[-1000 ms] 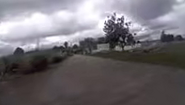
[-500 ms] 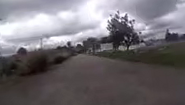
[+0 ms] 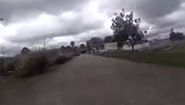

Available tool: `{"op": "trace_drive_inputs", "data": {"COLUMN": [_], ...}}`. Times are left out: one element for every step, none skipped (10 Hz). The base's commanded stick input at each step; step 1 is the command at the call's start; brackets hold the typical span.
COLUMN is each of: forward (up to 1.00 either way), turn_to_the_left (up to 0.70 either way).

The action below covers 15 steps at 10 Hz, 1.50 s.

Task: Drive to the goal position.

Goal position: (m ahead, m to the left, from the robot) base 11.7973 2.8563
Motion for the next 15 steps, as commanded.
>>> {"op": "trace_drive_inputs", "data": {"forward": [1.00,1.00,1.00,1.00,1.00,1.00,1.00,1.00,1.00,1.00,1.00,1.00,1.00,1.00,1.00], "turn_to_the_left": [0.00,0.00,0.00,0.00,0.00,0.00,0.00,0.00,-0.27,-0.27,-0.27,-0.27,-0.27,-0.27,-0.27]}}
